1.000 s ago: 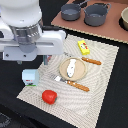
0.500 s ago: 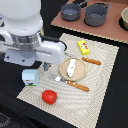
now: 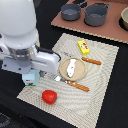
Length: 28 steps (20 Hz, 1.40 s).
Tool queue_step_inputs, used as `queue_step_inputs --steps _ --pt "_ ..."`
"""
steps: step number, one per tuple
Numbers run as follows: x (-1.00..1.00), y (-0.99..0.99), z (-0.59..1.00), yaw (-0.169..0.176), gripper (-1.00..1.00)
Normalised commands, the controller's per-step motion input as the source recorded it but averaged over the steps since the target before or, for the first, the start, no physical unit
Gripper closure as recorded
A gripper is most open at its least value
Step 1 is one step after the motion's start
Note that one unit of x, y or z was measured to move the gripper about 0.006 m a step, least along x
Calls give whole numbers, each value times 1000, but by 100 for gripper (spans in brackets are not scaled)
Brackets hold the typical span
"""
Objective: Interact with the objects in diverse but meaningful ways.
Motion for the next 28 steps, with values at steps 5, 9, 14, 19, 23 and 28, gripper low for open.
queue_step_inputs --steps 5,9,14,19,23,28 --pt "-446 115 -243 0 -100" --pt "-451 234 -174 0 -100" --pt "-457 175 -207 0 -100" --pt "-493 82 -269 0 100" --pt "-446 69 -242 0 100" --pt "-445 52 -206 0 100"
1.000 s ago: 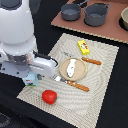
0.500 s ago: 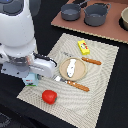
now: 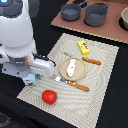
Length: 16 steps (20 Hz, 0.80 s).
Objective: Interact with the objects in diverse but meaningful ways.
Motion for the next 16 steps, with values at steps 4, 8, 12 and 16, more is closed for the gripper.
queue_step_inputs --steps 4,8,12,16 --pt "-255 126 168 0 100" --pt "-42 379 766 0 100" --pt "13 823 800 17 100" --pt "0 886 478 41 100"
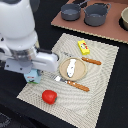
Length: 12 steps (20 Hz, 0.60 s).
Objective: Interact with the objects in diverse but meaningful ways.
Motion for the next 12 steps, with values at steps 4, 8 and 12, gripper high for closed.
queue_step_inputs --steps 4,8,12 --pt "-54 871 159 53 100" --pt "-91 842 1 60 100" --pt "-91 848 0 60 100"
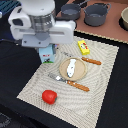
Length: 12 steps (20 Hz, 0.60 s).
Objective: Interact with the objects in diverse but meaningful ways.
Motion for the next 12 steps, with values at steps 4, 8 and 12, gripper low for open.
queue_step_inputs --steps 4,8,12 --pt "-136 813 -6 69 100" --pt "-182 806 -16 70 100" --pt "-181 807 -26 70 100"
